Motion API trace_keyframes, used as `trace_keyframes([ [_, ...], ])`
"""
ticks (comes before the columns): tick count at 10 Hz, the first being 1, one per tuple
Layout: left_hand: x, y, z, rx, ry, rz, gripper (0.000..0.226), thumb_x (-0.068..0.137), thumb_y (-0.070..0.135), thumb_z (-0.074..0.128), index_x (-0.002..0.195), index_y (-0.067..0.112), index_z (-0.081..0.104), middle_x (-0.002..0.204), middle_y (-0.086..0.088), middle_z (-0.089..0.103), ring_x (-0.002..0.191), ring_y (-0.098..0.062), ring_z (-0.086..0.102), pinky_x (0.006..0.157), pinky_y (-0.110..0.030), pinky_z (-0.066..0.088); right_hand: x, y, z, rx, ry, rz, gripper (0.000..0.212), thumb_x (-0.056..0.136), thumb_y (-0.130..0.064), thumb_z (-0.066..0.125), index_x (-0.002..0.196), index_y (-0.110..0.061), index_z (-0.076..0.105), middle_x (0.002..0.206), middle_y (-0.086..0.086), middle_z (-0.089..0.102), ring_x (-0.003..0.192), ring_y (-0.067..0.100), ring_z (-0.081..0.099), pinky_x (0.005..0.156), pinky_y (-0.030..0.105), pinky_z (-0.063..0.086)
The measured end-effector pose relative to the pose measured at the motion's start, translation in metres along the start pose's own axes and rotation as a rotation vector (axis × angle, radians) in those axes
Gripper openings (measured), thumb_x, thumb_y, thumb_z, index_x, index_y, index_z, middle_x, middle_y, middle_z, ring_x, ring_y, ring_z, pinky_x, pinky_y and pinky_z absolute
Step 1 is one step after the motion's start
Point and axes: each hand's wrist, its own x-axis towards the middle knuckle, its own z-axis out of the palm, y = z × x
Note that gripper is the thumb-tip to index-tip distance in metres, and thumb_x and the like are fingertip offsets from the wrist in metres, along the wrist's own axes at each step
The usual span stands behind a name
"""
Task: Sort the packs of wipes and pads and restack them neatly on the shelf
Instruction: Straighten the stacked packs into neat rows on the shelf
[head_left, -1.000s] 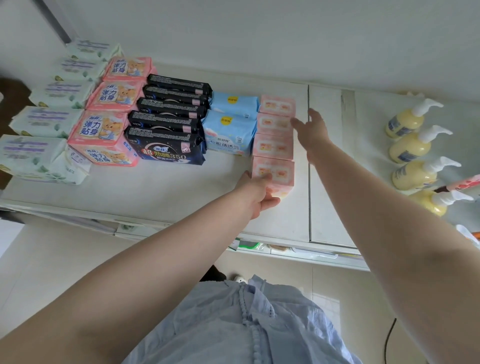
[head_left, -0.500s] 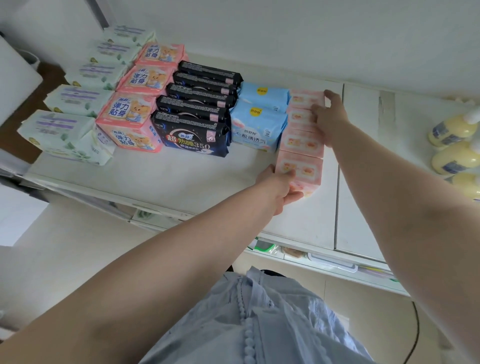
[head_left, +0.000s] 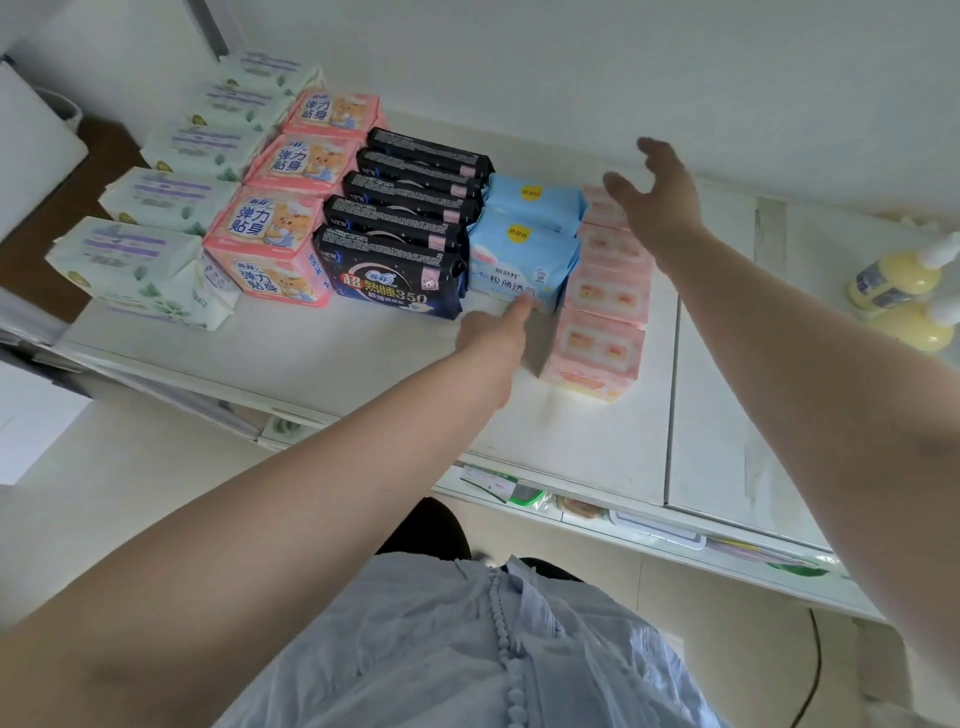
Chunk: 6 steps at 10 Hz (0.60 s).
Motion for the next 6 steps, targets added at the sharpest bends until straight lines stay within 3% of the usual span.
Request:
trace_keyframes([
  [1,0.007,0.024,0.004,-0.213,-0.02,0.04,0.062,0.087,0.048,0.063,0.133,0.011,0.045,0.127,-0.006,0.054,0.108,-0.024,0.058,0.091,-0.032,0.049,0.009,-0.02,0.023,-0.116,-0.217,-0.137,0.054,0.091,-0.033,0.065,0.141,-0.026,0.045,0.144,0.003,0.047,0.126,0.016,0.05,0.079,0.019,0.04],
  [2,0.012,0.034,0.015,-0.343,-0.105,0.078,0.056,0.093,0.039,0.058,0.133,0.002,0.045,0.127,-0.014,0.056,0.076,-0.016,0.053,0.087,-0.031,0.05,0.018,-0.026,0.044,-0.175,-0.373,-0.105,0.054,0.091,-0.034,0.065,0.141,-0.025,0.046,0.145,0.004,0.045,0.125,0.019,0.053,0.084,0.026,0.046],
  [3,0.02,0.037,0.021,-0.41,-0.101,0.052,0.052,0.097,0.033,0.053,0.136,0.0,0.04,0.138,-0.017,0.051,0.065,-0.013,0.045,0.066,-0.025,0.046,0.023,-0.026,0.052,-0.321,-0.406,-0.123,0.047,0.093,-0.038,0.061,0.136,-0.021,0.053,0.132,0.008,0.055,0.113,0.025,0.057,0.08,0.025,0.043],
  [4,0.019,0.043,0.024,-0.491,-0.104,-0.015,0.051,0.098,0.027,0.052,0.137,-0.003,0.037,0.139,-0.017,0.049,0.067,-0.015,0.046,0.062,-0.023,0.044,0.028,-0.025,0.052,-0.337,-0.393,-0.17,0.036,0.09,-0.038,0.064,0.12,-0.018,0.065,0.105,0.004,0.062,0.095,0.019,0.056,0.075,0.024,0.039],
  [5,0.022,0.044,0.021,-0.44,-0.129,0.029,0.047,0.098,0.025,0.053,0.134,-0.002,0.042,0.137,-0.016,0.051,0.071,-0.016,0.051,0.065,-0.022,0.046,0.034,-0.022,0.051,-0.307,-0.395,-0.174,0.036,0.088,-0.037,0.067,0.12,-0.02,0.065,0.103,-0.002,0.06,0.095,0.015,0.054,0.078,0.024,0.039],
  [6,0.021,0.043,0.016,-0.446,-0.135,-0.031,0.031,0.094,0.035,0.058,0.112,0.01,0.057,0.114,-0.001,0.06,0.105,-0.02,0.059,0.087,-0.026,0.051,0.037,-0.019,0.052,-0.309,-0.388,-0.171,0.04,0.089,-0.036,0.067,0.126,-0.02,0.062,0.107,-0.001,0.058,0.099,0.017,0.053,0.081,0.024,0.038],
])
